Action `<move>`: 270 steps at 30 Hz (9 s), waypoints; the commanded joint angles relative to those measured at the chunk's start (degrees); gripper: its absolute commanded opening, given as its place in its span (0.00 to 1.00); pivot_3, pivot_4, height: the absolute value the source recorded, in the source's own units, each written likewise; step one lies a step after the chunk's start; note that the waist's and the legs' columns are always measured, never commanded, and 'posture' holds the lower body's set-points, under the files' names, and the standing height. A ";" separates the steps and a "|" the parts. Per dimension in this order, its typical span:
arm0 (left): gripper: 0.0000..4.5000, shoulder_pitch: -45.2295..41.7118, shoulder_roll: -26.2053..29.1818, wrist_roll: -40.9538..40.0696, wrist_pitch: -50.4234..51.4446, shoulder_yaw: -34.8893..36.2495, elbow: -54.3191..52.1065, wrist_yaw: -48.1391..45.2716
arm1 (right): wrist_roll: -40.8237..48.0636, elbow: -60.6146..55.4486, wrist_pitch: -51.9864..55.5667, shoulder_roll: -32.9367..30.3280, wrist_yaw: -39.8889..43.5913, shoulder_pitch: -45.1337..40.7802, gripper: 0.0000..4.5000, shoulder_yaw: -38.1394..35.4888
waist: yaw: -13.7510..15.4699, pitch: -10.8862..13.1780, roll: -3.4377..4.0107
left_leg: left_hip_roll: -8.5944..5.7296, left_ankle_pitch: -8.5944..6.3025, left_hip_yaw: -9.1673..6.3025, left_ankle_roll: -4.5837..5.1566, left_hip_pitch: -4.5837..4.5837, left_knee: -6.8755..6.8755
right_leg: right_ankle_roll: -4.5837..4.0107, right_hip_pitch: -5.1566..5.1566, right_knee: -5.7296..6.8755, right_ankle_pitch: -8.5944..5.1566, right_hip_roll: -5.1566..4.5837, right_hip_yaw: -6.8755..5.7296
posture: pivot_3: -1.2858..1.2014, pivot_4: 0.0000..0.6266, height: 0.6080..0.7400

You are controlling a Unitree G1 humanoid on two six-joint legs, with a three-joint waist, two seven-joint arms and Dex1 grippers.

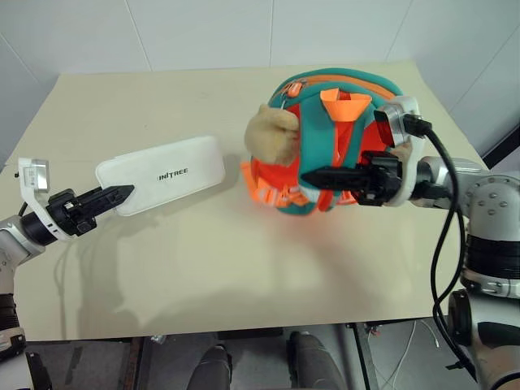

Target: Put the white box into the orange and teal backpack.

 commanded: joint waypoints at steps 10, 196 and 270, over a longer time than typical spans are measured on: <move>0.29 -0.03 0.10 -1.09 -1.03 2.15 -0.49 -0.20 | 8.84 -6.14 6.62 -3.45 1.77 1.15 0.05 1.64 | 1.39 0.00 -0.01 | 0.00 0.00 0.00 0.00 0.00 0.07 | 0.00 -0.03 0.08 0.00 0.01 0.00 | 0.52 0.24 1.00; 0.29 -38.16 7.53 28.59 -33.02 -27.69 2.42 -29.19 | -11.46 -2.45 -9.14 1.31 6.56 7.18 0.05 13.71 | 1.27 0.00 -0.10 | 0.22 0.03 -0.01 0.05 -0.29 0.93 | 0.06 0.15 0.36 0.28 0.37 -0.04 | 0.52 0.24 1.00; 0.29 -56.55 -8.08 42.73 -24.50 -53.15 3.39 -28.01 | -12.63 -0.83 -10.38 5.25 5.76 6.15 0.05 15.37 | 1.37 0.00 -0.10 | 0.25 0.03 -0.01 0.05 -0.28 1.04 | 0.05 0.13 0.48 0.28 0.44 -0.02 | 0.52 0.24 1.00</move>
